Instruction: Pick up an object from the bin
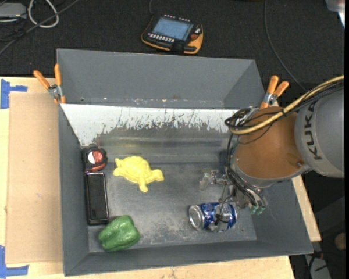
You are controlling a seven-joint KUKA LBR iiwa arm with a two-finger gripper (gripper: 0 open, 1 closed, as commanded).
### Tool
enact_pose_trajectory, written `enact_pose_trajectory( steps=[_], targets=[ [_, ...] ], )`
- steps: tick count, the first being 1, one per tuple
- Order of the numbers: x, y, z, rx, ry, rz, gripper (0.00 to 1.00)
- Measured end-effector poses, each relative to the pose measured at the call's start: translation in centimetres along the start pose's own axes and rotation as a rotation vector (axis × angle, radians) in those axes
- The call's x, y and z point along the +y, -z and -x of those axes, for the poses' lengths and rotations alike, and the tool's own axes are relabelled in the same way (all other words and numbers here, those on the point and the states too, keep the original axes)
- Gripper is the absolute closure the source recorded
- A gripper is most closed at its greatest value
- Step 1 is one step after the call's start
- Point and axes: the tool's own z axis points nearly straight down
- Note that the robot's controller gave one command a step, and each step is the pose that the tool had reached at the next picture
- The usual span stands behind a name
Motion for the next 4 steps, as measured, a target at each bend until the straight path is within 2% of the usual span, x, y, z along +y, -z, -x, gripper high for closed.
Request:
enact_pose_trajectory(
  steps=[1, 2, 3, 4],
  targets=[
    [-0.8, -2.6, 0.4, 0.021, -0.046, -0.001, 0.0],
    [-1.2, -5.6, 1.4, 0.006, -0.084, 0.001, 0.0],
    [-0.1, -5.6, 1.2, 0.015, -0.088, 0.0, 1.0],
    [-0.1, -5.6, 1.2, 0.015, -0.089, 0.0, 1.0]
  ],
)
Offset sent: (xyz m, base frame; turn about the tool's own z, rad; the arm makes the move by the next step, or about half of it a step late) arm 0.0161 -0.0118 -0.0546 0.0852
